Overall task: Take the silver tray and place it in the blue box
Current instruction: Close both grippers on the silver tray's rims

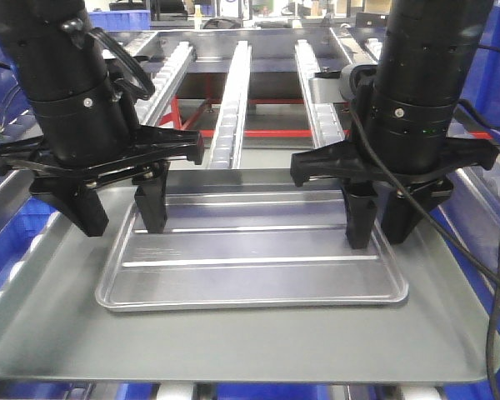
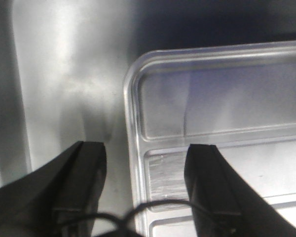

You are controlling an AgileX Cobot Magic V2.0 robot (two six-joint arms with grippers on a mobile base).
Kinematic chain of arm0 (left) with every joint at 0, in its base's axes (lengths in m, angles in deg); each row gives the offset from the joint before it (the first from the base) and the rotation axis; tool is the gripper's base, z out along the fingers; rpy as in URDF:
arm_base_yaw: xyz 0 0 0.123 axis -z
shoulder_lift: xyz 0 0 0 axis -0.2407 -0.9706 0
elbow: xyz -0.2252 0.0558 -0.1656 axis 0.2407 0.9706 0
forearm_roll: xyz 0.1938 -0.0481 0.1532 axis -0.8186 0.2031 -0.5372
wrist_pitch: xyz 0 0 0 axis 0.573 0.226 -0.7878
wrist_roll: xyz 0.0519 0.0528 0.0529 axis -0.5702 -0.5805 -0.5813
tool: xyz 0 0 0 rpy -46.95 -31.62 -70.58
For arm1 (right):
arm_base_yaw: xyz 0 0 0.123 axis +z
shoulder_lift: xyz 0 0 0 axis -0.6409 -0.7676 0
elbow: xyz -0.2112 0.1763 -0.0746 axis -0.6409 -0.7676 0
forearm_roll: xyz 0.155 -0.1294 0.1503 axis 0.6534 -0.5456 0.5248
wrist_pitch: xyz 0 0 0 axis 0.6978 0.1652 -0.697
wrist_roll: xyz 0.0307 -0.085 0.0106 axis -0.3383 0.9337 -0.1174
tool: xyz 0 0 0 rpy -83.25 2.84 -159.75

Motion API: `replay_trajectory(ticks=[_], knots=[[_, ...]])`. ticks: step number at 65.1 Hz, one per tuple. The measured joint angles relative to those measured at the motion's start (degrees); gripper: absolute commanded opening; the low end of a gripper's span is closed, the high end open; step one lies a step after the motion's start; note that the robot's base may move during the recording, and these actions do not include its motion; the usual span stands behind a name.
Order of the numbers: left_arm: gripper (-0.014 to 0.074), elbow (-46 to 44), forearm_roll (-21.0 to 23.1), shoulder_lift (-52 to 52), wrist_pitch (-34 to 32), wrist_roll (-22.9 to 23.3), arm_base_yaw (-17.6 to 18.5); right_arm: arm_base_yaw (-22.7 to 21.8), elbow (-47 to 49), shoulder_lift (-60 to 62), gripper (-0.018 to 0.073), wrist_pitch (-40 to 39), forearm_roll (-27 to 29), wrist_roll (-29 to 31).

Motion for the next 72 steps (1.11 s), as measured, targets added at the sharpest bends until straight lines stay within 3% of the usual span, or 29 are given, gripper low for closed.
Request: replay_trajectory(ticks=[47, 52, 62, 65, 72], knots=[[0.0267, -0.11, 0.73, -2.42, 0.24, 1.53, 0.00, 0.00, 0.20, 0.00, 0.0298, 0.21, -0.11, 0.00], [0.0210, -0.12, 0.73, -2.55, 0.24, 1.53, 0.00, 0.00, 0.20, 0.00, 0.0269, 0.21, -0.11, -0.10], [-0.0041, -0.32, 1.08, -2.67, 0.19, 1.53, 0.00, 0.00, 0.20, 0.00, 0.0048, 0.58, -0.67, -0.10], [-0.0115, -0.32, 0.96, -2.67, 0.63, 1.56, 0.00, 0.00, 0.33, 0.00, 0.0049, 0.80, -0.72, -0.27], [-0.0097, -0.32, 0.60, -2.67, 0.85, 1.79, -0.25, 0.00, 0.40, 0.00, 0.0056, 0.95, -0.72, -0.62]])
